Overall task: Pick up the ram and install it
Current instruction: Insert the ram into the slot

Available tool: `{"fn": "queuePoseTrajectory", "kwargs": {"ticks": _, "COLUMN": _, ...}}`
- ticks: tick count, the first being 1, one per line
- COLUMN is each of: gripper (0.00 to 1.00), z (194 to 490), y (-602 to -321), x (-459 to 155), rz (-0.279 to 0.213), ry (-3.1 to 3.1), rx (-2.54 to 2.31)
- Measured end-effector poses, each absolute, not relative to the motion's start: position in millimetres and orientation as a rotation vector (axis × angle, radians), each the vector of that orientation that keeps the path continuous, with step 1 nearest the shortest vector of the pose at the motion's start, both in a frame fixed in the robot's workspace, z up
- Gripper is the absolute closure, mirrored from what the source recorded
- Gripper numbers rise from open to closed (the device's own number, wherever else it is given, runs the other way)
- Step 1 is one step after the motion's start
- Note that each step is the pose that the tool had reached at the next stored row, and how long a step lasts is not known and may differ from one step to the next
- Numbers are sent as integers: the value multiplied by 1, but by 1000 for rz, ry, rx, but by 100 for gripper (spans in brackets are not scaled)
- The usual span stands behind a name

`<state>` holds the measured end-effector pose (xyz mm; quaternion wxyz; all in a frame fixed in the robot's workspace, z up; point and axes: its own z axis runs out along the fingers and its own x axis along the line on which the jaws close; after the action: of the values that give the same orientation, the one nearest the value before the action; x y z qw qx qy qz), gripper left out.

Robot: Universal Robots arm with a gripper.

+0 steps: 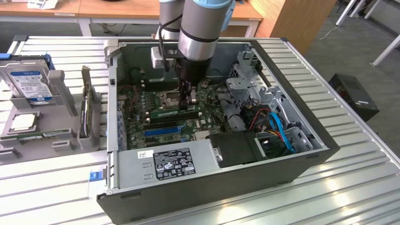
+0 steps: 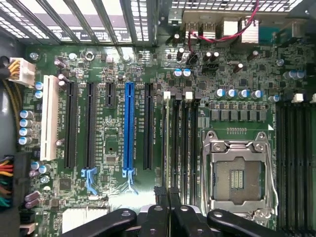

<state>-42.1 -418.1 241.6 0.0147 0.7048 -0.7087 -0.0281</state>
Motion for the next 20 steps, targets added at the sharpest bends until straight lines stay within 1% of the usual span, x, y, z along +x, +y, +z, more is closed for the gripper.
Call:
{"fn": "queuePoseTrajectory", "kwargs": {"ticks": 5, "gripper": 88, "z": 250, "y": -418, "x": -40, "rz": -91, "ry": -2204, "rx": 2192}}
{"fn": "queuePoseTrajectory", "kwargs": {"ticks": 11, "gripper": 88, "z": 250, "y": -418, "x": -40, "rz": -94, "ry": -2203, "rx": 2190}}
{"fn": "queuePoseTrajectory", "kwargs": {"ticks": 16, "gripper": 88, "z": 250, "y": -418, "x": -35, "rz": -146, "ry": -2177, "rx": 2164}}
{"fn": "queuePoseTrajectory", "kwargs": {"ticks": 20, "gripper": 88, "z": 250, "y": -418, "x": -30, "rz": -173, "ry": -2163, "rx": 2150}}
